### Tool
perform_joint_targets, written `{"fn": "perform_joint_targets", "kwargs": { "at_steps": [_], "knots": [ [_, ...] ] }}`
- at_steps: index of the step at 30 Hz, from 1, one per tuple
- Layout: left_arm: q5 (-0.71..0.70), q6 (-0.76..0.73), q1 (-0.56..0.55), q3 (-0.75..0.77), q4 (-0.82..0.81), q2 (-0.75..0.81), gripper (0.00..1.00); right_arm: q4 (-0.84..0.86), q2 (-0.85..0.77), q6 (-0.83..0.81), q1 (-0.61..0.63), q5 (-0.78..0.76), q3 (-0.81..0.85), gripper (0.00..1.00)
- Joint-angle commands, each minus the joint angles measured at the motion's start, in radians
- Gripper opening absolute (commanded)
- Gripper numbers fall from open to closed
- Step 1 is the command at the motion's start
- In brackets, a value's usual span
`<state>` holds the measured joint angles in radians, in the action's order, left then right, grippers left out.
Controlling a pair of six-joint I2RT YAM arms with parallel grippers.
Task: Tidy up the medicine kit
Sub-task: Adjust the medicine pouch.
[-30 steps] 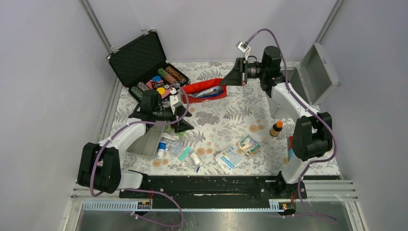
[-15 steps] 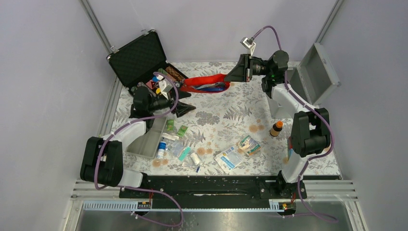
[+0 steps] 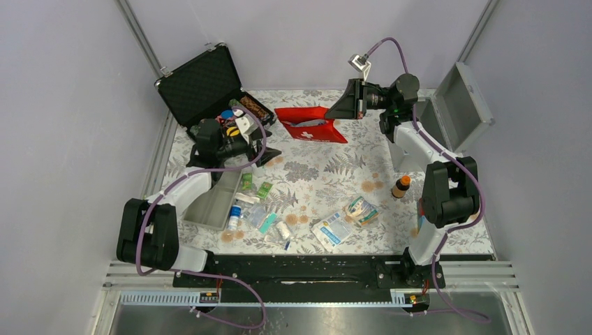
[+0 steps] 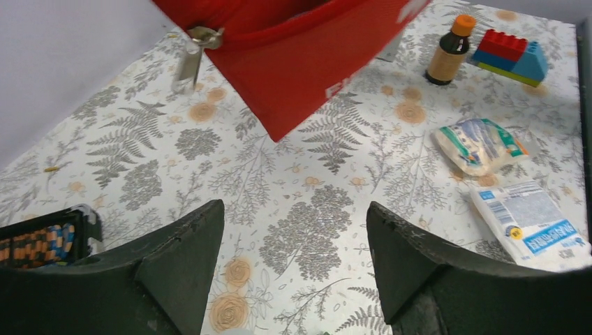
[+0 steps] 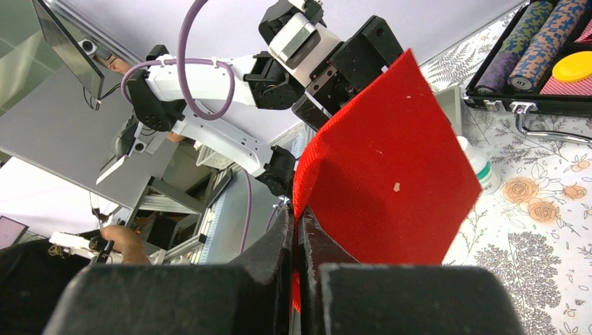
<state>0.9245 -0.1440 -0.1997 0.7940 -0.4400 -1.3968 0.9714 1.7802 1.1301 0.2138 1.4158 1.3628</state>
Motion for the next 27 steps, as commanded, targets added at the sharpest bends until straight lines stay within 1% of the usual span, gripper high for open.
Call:
{"fn": "perform_joint_targets", "kwargs": {
  "at_steps": [1, 3, 5, 8, 10, 14, 22, 24, 27],
  "knots": [
    [0.122, 0.037, -0.011, -0.017, -0.085, 0.030, 0.74, 0.014, -0.035, -0.015, 0.001, 0.006, 0.005, 0.00],
    [0.135, 0.103, -0.027, -0.028, -0.166, 0.025, 0.74, 0.013, -0.033, -0.015, 0.001, 0.006, 0.005, 0.00],
    [0.109, 0.138, -0.039, -0.022, -0.209, 0.010, 0.74, 0.011, -0.035, -0.015, 0.001, 0.008, 0.003, 0.00],
    [0.072, 0.122, -0.050, 0.006, -0.208, -0.023, 0.74, 0.008, -0.047, -0.016, 0.002, 0.011, -0.003, 0.00],
    [0.073, 0.124, -0.054, 0.028, -0.210, -0.050, 0.75, 0.005, -0.057, -0.019, 0.001, 0.011, -0.010, 0.00],
    [0.106, 0.206, -0.073, 0.057, -0.283, -0.093, 0.77, -0.030, -0.077, -0.049, 0.001, 0.012, -0.025, 0.00],
    [0.113, 0.251, -0.126, 0.114, -0.339, -0.177, 0.78, -0.059, -0.101, -0.070, 0.001, 0.018, -0.042, 0.00],
    [0.130, 0.295, -0.127, 0.124, -0.392, -0.202, 0.77, -0.072, -0.113, -0.080, 0.001, 0.023, -0.044, 0.00],
    [0.168, 0.426, -0.127, 0.117, -0.527, -0.219, 0.71, -0.144, -0.130, -0.136, 0.001, 0.026, -0.044, 0.00]
  ]
}}
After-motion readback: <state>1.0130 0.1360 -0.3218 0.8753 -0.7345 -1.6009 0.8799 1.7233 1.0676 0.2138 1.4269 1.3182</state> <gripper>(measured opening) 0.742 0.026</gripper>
